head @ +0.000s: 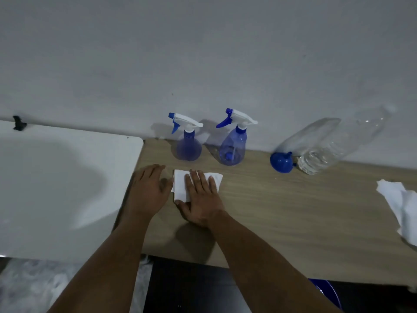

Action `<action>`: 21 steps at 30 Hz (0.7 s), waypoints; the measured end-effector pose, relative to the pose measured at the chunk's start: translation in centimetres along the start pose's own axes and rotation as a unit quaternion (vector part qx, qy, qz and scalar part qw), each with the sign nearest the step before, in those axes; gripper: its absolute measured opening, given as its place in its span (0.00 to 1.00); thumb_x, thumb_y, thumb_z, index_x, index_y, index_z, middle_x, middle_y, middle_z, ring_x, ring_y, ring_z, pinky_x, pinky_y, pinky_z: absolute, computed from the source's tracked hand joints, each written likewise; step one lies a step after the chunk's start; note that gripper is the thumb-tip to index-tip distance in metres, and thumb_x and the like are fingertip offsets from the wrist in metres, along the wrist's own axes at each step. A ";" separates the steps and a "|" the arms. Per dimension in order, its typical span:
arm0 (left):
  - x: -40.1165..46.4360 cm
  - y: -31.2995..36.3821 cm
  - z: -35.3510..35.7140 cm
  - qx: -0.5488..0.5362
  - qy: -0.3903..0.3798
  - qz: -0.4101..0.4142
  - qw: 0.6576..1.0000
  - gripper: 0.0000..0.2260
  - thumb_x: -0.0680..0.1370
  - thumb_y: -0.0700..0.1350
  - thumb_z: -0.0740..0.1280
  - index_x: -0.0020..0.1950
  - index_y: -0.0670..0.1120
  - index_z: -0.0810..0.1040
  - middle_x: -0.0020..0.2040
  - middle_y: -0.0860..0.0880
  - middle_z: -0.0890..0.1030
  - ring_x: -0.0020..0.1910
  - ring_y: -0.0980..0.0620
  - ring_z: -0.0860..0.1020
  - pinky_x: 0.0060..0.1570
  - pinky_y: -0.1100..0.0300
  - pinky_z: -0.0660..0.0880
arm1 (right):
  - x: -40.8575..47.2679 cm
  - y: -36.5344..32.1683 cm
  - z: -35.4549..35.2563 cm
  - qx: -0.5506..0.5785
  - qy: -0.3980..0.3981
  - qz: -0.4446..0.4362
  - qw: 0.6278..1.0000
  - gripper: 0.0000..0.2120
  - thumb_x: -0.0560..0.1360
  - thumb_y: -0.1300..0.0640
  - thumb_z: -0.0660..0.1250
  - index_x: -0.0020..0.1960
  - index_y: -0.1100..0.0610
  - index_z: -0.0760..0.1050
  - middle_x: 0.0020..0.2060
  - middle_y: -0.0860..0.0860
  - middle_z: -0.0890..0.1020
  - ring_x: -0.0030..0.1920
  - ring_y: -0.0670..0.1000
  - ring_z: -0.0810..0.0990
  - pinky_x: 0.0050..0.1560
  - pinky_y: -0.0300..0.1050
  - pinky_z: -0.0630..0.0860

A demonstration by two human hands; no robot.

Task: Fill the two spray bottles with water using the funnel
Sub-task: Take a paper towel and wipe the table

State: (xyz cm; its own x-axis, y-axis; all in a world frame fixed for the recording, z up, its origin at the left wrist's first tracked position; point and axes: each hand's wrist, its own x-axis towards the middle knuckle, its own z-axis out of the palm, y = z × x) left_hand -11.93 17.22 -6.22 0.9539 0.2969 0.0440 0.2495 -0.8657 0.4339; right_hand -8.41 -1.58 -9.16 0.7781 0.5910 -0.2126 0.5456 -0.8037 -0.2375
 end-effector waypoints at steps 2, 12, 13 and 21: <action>-0.3 0.9 0.3 0.021 0.001 0.011 1.000 0.23 0.81 0.57 0.63 0.73 0.48 0.72 0.71 0.46 0.75 0.69 0.44 0.73 0.71 0.46 0.68 | -1.1 2.2 -0.2 -0.004 -0.002 0.014 1.000 0.43 0.82 0.30 0.45 0.85 0.56 0.38 0.84 0.54 0.37 0.83 0.54 0.33 0.81 0.61 0.36; -1.7 7.0 3.6 0.018 0.018 0.058 0.998 0.25 0.77 0.63 0.58 0.68 0.50 0.74 0.65 0.48 0.78 0.65 0.44 0.75 0.67 0.44 0.71 | -8.2 13.3 -0.4 0.007 0.037 0.100 0.994 0.45 0.80 0.27 0.43 0.85 0.56 0.41 0.84 0.54 0.40 0.84 0.53 0.36 0.82 0.62 0.38; -1.8 7.8 3.9 0.016 0.018 0.060 0.998 0.26 0.77 0.63 0.58 0.67 0.50 0.75 0.65 0.48 0.78 0.64 0.43 0.75 0.66 0.44 0.72 | -9.0 14.5 -0.3 0.011 0.044 0.110 0.993 0.45 0.80 0.27 0.43 0.85 0.56 0.42 0.85 0.54 0.41 0.84 0.53 0.37 0.82 0.62 0.38; -3.6 15.2 7.6 -0.012 0.067 0.107 0.992 0.25 0.76 0.59 0.62 0.64 0.43 0.79 0.60 0.43 0.81 0.56 0.39 0.78 0.59 0.44 0.76 | -15.6 25.8 -2.4 0.046 0.076 0.207 0.974 0.45 0.80 0.28 0.45 0.85 0.56 0.42 0.85 0.53 0.43 0.84 0.54 0.39 0.82 0.62 0.37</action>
State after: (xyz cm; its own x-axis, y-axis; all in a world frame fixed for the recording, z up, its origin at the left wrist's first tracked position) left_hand -10.29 -0.05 -6.67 0.9532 0.1596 0.2568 0.0380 -0.9058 0.4219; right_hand -5.70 -31.66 -9.71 0.9666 0.1949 -0.1665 0.1505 -0.9573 -0.2469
